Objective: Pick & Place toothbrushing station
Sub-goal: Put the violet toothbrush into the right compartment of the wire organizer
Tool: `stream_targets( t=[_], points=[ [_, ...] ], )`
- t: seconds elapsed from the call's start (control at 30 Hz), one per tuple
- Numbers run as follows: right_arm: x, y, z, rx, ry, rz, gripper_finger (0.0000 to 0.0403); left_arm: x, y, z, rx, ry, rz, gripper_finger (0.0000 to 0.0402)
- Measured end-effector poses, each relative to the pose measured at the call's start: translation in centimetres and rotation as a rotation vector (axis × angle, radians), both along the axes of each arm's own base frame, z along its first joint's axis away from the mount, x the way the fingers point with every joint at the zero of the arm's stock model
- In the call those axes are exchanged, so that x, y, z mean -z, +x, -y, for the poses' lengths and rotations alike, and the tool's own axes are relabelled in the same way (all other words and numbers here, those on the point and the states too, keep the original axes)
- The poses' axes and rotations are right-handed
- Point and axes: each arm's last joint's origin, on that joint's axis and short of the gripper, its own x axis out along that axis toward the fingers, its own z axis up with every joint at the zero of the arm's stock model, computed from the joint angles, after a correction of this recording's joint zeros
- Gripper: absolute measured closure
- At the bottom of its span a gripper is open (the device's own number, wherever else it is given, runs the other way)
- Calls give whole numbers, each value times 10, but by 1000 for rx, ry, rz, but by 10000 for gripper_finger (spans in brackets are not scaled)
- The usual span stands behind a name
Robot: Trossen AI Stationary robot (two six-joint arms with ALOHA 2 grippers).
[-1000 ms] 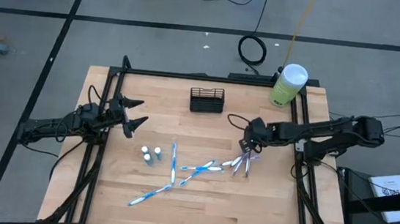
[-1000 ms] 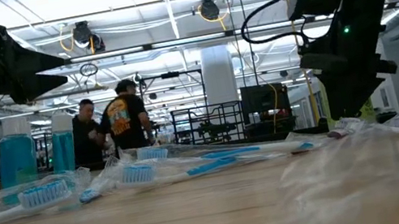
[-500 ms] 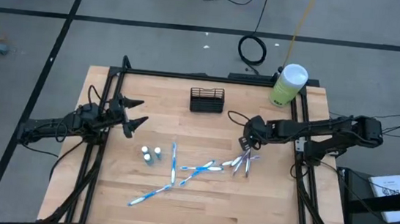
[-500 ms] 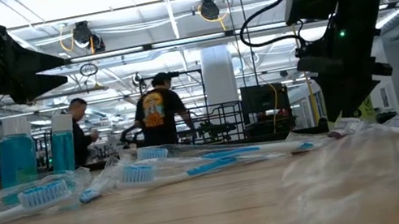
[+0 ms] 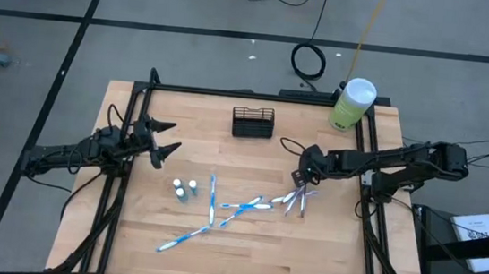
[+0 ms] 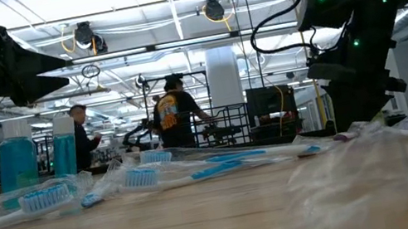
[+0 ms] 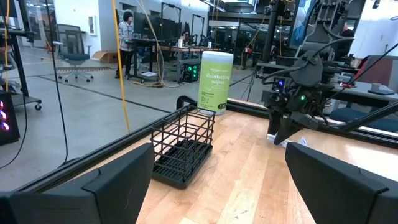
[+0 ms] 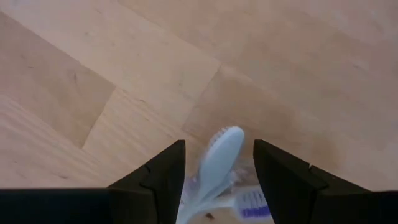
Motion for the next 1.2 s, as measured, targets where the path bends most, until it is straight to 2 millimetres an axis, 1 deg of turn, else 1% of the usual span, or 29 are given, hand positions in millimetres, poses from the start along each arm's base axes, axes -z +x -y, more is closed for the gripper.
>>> stream_targets(
  t=[0.13, 0.23, 0.6, 0.7, 0.8, 1.0, 1.1, 1.2],
  points=[
    [-1, 1, 0, -15, -9, 12, 225, 0, 0, 0, 0, 0, 0, 34],
    [-1, 1, 0, -17, -10, 11, 238, 0, 0, 0, 0, 0, 0, 34],
    [-1, 1, 0, -46, -21, 4, 331, 0, 0, 0, 0, 0, 0, 34],
    [-4, 1, 0, -75, -33, 18, 352, 0, 0, 0, 0, 0, 0, 34],
    [-12, 4, 0, -116, -40, 90, 356, 0, 0, 0, 0, 0, 0, 34],
    [-38, 11, 0, -200, -130, 316, 339, 0, 0, 0, 0, 0, 0, 34],
    [-54, 17, 1, -274, -224, 449, 345, 0, 0, 0, 0, 0, 0, 34],
    [-72, 27, 3, -359, -379, 610, 356, 0, 0, 0, 0, 0, 0, 34]
  ],
)
